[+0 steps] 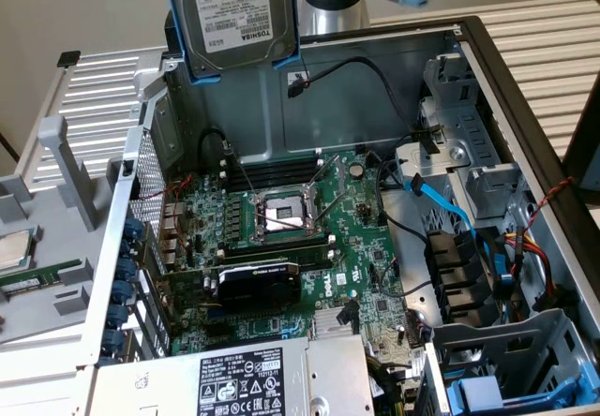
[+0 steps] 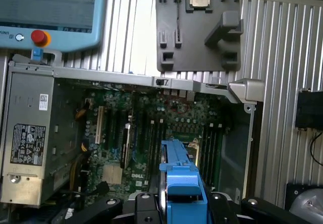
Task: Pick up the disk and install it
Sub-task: 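Pick up the disk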
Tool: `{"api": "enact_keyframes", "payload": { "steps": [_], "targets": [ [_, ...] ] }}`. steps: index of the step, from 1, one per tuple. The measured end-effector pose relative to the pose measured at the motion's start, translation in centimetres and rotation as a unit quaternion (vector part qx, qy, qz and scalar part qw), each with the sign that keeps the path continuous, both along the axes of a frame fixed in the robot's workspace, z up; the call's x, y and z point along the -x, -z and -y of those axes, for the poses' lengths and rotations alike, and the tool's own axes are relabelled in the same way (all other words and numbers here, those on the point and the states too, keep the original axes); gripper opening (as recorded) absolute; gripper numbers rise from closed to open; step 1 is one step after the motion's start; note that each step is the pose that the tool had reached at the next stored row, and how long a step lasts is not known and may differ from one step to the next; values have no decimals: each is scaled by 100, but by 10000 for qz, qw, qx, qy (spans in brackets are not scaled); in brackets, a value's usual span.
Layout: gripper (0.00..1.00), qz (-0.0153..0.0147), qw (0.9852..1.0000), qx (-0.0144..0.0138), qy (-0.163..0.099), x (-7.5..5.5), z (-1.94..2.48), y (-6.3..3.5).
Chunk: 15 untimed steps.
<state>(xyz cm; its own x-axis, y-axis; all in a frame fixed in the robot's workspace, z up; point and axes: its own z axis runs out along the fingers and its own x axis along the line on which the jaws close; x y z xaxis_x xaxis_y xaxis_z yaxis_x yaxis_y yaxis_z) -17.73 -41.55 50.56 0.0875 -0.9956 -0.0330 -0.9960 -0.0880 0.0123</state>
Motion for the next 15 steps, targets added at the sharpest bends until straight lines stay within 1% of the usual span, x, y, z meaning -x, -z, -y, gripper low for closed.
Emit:
{"api": "enact_keyframes", "payload": {
  "steps": [4,5,9,15],
  "targets": [
    [37,0,10000,-45,0,-59,90,0],
    [37,0,10000,-53,0,-74,112,1],
    [37,0,10000,-65,0,-195,178,2],
    [37,0,10000,-72,-1,-453,255,2]
  ]
}}
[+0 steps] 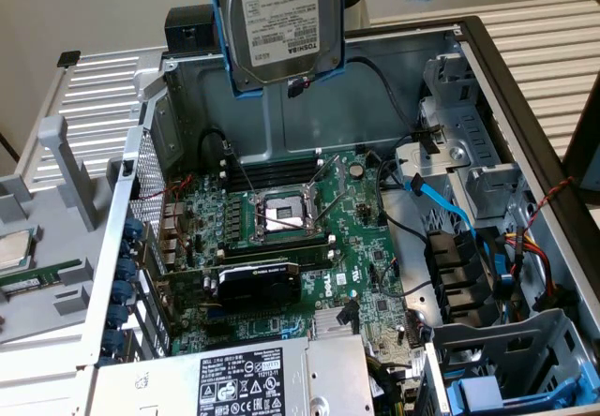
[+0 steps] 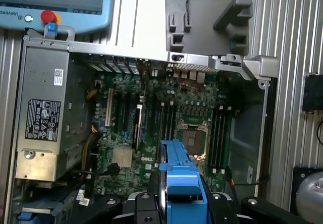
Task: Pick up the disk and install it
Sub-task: 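Pick up the disk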
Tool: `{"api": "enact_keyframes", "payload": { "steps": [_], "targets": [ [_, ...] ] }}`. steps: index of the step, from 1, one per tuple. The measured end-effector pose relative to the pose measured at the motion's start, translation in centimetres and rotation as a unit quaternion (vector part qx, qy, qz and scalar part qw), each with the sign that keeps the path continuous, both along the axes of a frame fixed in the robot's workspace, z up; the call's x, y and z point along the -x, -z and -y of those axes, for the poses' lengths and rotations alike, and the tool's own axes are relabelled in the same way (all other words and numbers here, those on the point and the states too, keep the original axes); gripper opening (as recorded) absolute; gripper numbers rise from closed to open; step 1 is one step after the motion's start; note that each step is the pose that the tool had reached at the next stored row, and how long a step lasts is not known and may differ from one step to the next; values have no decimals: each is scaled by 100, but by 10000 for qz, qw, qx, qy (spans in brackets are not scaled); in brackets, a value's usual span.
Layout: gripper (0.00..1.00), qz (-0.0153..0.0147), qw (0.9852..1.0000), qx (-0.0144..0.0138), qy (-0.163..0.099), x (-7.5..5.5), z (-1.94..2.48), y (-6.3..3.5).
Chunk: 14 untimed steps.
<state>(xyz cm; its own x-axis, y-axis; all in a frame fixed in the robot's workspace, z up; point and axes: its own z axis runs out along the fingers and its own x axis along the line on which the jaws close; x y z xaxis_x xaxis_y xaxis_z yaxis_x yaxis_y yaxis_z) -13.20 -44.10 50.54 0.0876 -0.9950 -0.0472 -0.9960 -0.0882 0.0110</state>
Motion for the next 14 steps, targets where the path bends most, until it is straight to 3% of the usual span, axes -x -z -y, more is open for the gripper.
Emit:
{"api": "enact_keyframes", "payload": {
  "steps": [4,9,14],
  "targets": [
    [37,-3,10000,0,0,-158,63,0],
    [37,-22,10000,0,0,-266,185,-14],
    [37,-34,10000,4,1,-336,277,-164]
  ]
}}
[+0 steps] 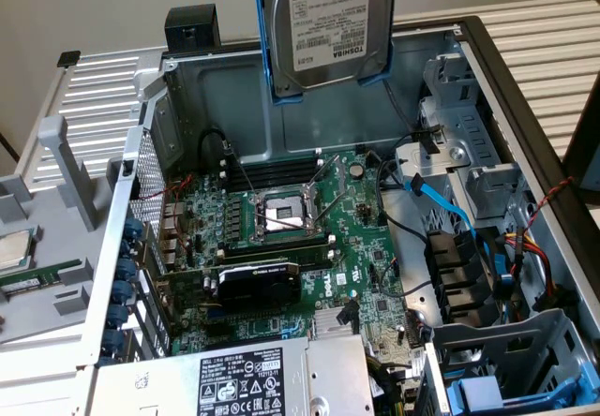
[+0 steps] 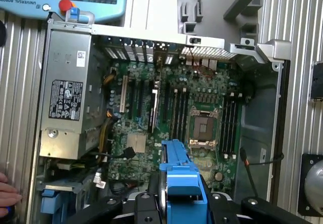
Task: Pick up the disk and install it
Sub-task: 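Pick up the disk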
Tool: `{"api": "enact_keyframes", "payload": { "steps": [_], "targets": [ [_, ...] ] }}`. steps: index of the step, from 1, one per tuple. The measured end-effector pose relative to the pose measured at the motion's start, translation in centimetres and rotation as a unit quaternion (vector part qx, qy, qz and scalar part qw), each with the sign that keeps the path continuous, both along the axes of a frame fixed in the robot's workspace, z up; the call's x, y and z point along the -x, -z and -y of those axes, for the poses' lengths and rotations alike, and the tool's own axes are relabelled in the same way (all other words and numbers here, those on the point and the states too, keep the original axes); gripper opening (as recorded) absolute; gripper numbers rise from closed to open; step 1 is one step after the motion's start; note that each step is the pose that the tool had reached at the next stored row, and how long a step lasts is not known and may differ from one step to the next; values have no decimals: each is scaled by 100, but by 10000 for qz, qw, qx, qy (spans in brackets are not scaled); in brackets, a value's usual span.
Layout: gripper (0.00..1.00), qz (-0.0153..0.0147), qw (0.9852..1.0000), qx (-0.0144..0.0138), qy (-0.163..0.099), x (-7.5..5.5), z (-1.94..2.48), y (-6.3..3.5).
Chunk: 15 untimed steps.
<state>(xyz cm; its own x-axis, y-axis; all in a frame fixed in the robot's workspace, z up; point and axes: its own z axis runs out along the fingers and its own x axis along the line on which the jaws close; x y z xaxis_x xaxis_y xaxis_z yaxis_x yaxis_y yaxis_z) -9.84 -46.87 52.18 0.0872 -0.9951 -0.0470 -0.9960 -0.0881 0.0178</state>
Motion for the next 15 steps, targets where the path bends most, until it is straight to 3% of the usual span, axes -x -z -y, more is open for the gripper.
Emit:
{"api": "enact_keyframes", "payload": {
  "steps": [7,10,15],
  "targets": [
    [37,-1,10000,1,0,-154,131,-294],
    [37,-2,10000,1,0,-182,198,-309],
    [37,-1,10000,1,0,-207,352,-308]
  ]
}}
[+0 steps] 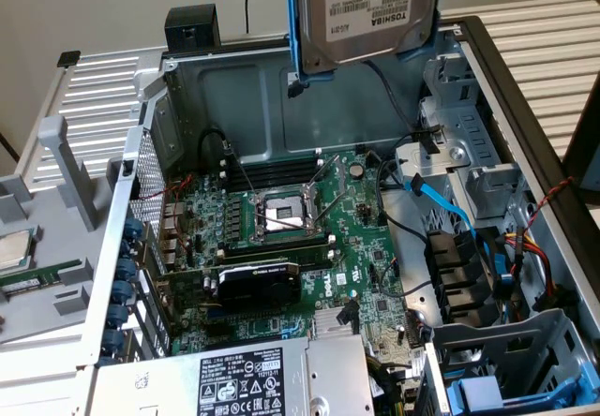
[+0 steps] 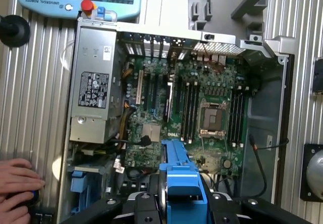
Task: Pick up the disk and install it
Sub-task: 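Pick up the disk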
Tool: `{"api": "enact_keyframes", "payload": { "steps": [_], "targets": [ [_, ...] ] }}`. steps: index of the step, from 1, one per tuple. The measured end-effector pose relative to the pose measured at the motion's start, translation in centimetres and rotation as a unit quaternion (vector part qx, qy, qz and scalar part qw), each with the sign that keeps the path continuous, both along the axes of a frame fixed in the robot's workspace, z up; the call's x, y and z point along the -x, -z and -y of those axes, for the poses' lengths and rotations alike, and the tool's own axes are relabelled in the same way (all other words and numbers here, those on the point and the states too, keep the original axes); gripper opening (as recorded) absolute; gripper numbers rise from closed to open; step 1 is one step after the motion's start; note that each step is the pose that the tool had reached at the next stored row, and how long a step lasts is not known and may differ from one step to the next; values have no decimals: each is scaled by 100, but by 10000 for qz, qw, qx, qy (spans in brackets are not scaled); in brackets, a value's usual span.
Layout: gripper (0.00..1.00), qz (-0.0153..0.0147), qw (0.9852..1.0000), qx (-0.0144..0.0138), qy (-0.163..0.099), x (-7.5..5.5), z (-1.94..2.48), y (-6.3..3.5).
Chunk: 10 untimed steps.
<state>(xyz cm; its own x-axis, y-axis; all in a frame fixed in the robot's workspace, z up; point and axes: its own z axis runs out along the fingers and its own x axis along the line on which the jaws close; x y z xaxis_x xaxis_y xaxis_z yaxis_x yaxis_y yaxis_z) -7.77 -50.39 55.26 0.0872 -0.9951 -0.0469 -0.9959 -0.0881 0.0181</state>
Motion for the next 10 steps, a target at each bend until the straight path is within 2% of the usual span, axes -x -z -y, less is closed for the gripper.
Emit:
{"api": "enact_keyframes", "payload": {
  "steps": [7,10],
  "targets": [
    [37,0,10000,-15,0,-29,228,3],
    [37,0,10000,-15,0,-107,285,5]
  ]
}}
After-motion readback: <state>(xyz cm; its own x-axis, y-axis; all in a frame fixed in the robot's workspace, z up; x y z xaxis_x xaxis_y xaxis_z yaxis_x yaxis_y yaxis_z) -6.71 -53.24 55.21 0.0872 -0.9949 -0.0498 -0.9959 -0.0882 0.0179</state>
